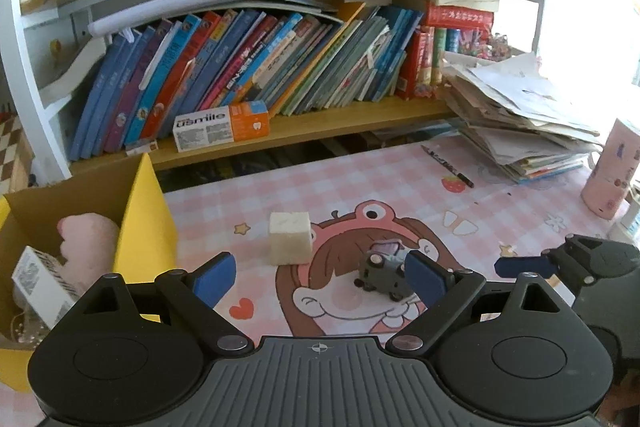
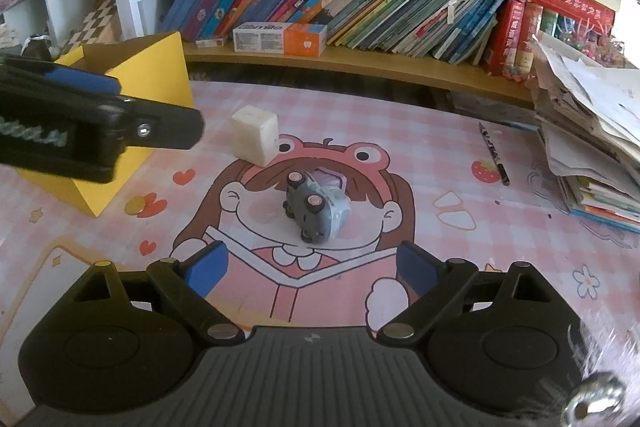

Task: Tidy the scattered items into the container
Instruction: 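Move the left tool toward the white cube eraser while the right tool approaches the grey toy car, then close the left tool on the white cube while the right tool grasps the grey toy car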

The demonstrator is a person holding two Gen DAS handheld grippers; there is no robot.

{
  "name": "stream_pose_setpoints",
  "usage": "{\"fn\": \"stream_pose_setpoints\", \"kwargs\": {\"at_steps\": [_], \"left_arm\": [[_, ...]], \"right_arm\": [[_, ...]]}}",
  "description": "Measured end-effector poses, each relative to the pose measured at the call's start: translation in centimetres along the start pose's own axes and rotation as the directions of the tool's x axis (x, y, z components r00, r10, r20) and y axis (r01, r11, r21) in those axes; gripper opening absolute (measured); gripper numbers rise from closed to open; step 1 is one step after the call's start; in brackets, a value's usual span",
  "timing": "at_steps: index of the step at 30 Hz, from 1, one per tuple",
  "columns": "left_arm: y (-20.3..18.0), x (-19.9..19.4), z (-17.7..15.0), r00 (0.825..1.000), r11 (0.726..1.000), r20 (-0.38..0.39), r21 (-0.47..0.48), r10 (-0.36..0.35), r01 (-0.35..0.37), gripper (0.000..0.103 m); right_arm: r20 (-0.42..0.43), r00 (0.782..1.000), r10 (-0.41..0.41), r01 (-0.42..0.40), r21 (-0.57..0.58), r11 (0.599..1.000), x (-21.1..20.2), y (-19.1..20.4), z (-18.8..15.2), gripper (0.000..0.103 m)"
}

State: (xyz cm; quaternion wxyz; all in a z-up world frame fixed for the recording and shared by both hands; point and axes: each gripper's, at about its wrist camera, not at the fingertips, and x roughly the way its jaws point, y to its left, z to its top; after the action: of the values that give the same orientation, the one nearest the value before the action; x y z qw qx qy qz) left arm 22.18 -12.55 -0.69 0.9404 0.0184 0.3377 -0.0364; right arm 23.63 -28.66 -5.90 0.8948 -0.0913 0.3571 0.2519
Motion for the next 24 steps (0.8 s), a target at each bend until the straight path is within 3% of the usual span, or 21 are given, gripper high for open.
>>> {"fn": "stream_pose_setpoints", "kwargs": {"at_steps": [12,20,24], "left_arm": [[1.0,5.9,1.6,0.998,0.997,-0.054,-0.063,0.038,-0.042,0.093],[1.2,10.3,1.5,0.992,0.993,-0.086,-0.067,0.089,-0.095,0.092],[1.3,12.1,1.3,0.990,0.992,-0.108,-0.071,0.095,-0.103,0.087]], "right_arm": [[-0.013,0.999,0.034,-0.034,-0.026,0.999,4.0,-0.6,1.4,0.092],[-0.019,0.999,0.045,-0.045,-0.045,0.998,6.3,-0.5,2.1,0.087],[-0.032,0.998,0.049,-0.050,-0.045,0.998,7.2,-0.7,2.2,0.084]]}}
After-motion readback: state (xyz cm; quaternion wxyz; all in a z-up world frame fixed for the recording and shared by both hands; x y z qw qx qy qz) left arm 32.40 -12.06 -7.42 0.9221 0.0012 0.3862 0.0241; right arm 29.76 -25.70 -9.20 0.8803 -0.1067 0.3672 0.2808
